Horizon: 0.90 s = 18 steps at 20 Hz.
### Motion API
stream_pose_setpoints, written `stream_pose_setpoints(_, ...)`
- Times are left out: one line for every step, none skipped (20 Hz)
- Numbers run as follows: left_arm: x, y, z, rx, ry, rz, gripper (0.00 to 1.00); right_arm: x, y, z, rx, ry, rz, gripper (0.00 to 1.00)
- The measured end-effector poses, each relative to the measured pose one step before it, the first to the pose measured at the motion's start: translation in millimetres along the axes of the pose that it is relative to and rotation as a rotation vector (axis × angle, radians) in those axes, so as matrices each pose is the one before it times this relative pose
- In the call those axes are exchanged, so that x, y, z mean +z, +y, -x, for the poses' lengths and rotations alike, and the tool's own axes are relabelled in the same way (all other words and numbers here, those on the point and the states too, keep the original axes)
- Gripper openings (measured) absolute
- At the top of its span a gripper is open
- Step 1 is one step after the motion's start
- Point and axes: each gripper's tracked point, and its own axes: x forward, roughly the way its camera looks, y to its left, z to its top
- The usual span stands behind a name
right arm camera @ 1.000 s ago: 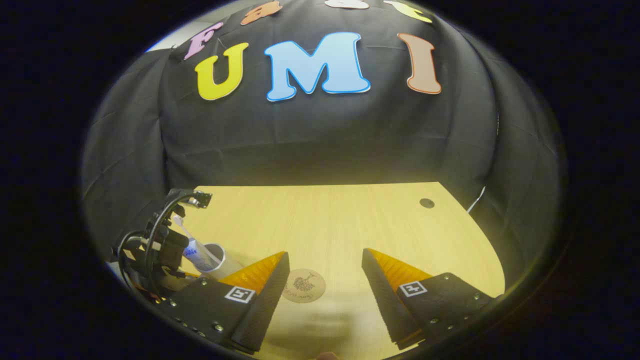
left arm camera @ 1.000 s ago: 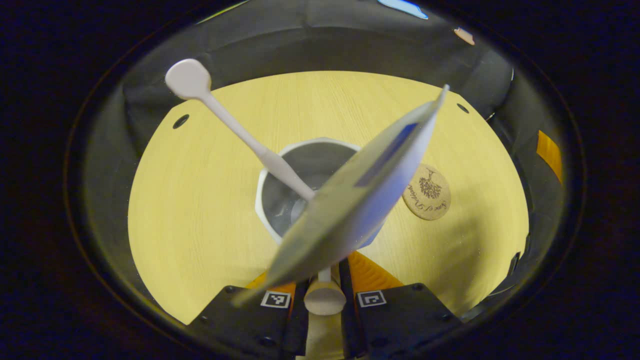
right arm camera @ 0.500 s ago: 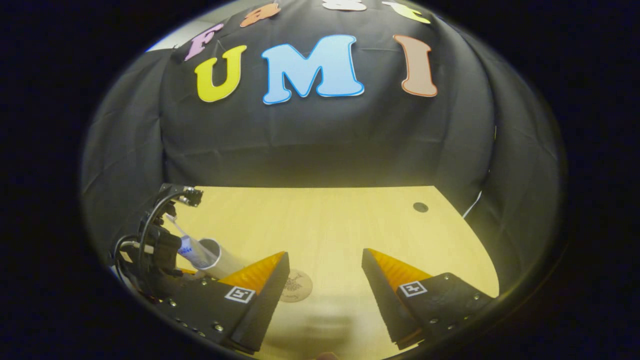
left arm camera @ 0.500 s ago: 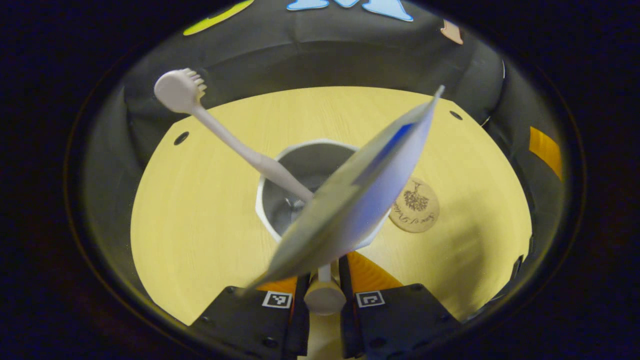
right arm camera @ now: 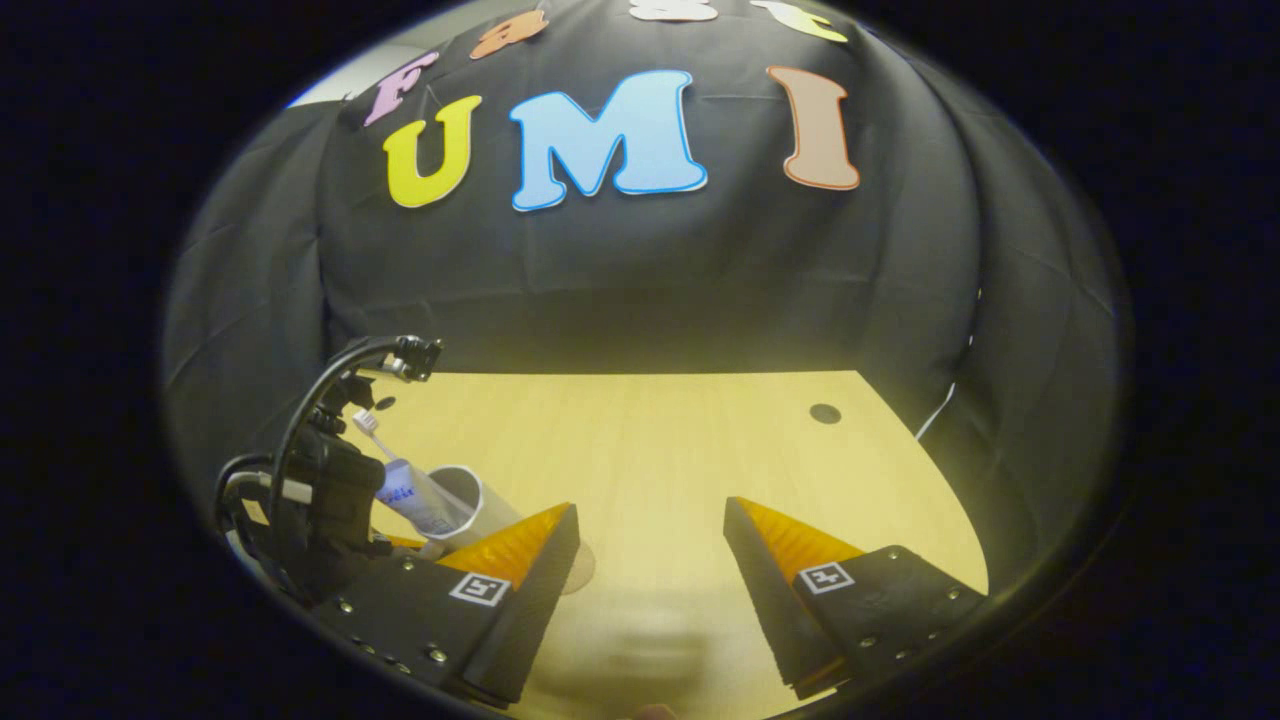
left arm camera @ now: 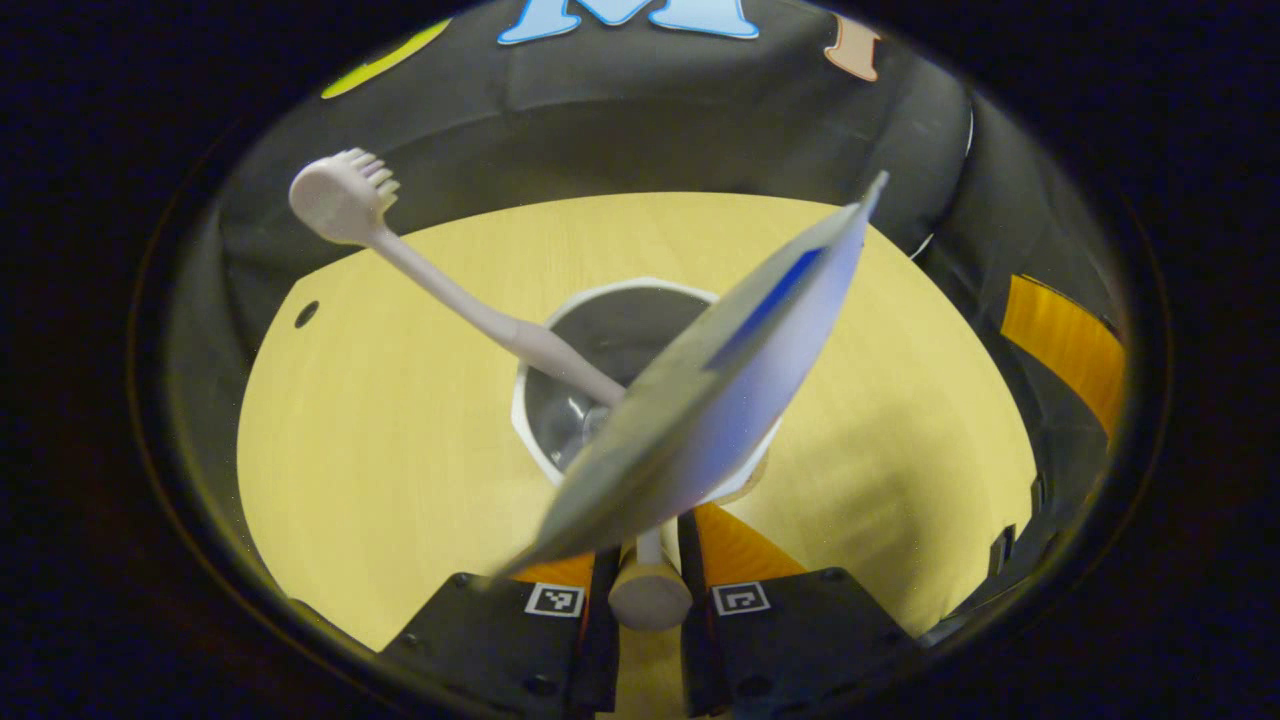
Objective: Put the toothbrush and toothpaste on the desktop into the cup, then pick up the cup and place it on the coaster on the desktop.
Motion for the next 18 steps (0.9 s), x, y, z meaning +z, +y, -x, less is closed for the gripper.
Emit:
stream_pose_setpoints(1.22,-6.64,-3.52,-0.00331,0.00098,-0.00474,0.32,-2.05,-5.87,1.50,-0.00270,0.00293,-0.00228,0.89)
stream_pose_setpoints(-0.38,-5.45,-3.35,0.00218,0.00119,-0.00128,0.32,-0.18,-6.92,0.99,-0.00767,-0.00034,0.00060,0.89)
stream_pose_setpoints(0.87,-3.27,-3.70,0.00027,0.00456,-0.00019,0.32,-1.61,-6.74,1.85,-0.00828,0.00029,0.00174,0.89)
stream_pose_setpoints(0.30,-2.12,-2.88,0.00107,0.00619,-0.00139,0.32,0.45,-6.14,1.81,-0.00667,-0.00243,-0.00026,0.89)
stream_pose_setpoints(-0.39,-1.78,-2.79,0.00593,0.01183,-0.00769,0.32,-0.14,-4.52,1.20,-0.00720,-0.00364,-0.00347,0.89)
stream_pose_setpoints(-0.59,-4.51,-2.21,0.00920,0.01512,-0.00775,0.32,0.28,-4.68,0.68,-0.00378,-0.00223,-0.00587,0.89)
stream_pose_setpoints(-2.15,-2.98,-2.74,0.00423,0.01435,-0.00309,0.31,-0.72,-3.73,0.36,-0.00238,-0.00046,-0.00661,0.89)
stream_pose_setpoints(-0.60,-2.12,-2.07,-0.00002,0.00961,0.00116,0.32,-0.05,-2.08,0.06,-0.00057,0.00077,-0.00536,0.89)
stream_pose_setpoints(-1.48,-1.30,-0.80,0.00284,0.00628,0.00141,0.32,-0.59,-2.33,0.35,-0.00159,0.00022,-0.00272,0.89)
stream_pose_setpoints(-0.49,-0.76,-2.11,0.00604,0.00403,0.00129,0.32,0.85,-2.15,0.28,-0.00365,-0.00258,-0.00114,0.89)
stream_pose_setpoints(-2.47,-1.10,-1.15,0.00574,0.00570,0.00469,0.32,-0.42,-1.39,-0.15,-0.00160,-0.00130,-0.00125,0.89)
stream_pose_setpoints(-1.85,0.64,-0.73,0.00204,0.01084,0.00479,0.32,0.24,-0.20,-0.01,0.00175,-0.00055,-0.00296,0.89)
stream_pose_setpoints(2.18,-0.56,3.52,0.00375,0.00059,0.00173,0.32,-0.35,0.38,0.43,0.00230,0.00136,-0.00212,0.89)
stream_pose_setpoints(-0.67,0.19,-4.79,0.00342,0.00350,-0.00537,0.32,0.31,-0.29,0.14,0.00072,0.00093,-0.00101,0.89)
stream_pose_setpoints(-1.31,-0.91,0.36,0.00492,0.00262,-0.00416,0.38,-0.85,-0.50,-0.15,0.00082,0.00006,-0.00054,0.89)
stream_pose_setpoints(0.04,-0.62,-0.27,0.00523,0.00573,-0.01148,0.33,1.29,-0.30,-0.31,-0.00127,-0.00189,-0.00010,0.89)
stream_pose_setpoints(-0.90,-0.13,-0.62,0.00543,0.00366,-0.00950,0.39,0.14,0.02,1.76,-0.00112,0.00025,-0.00019,0.89)
stream_pose_setpoints(0.20,0.14,0.36,0.00208,0.00297,-0.00903,0.39,0.32,0.43,0.74,0.00016,0.00157,-0.00101,0.89)
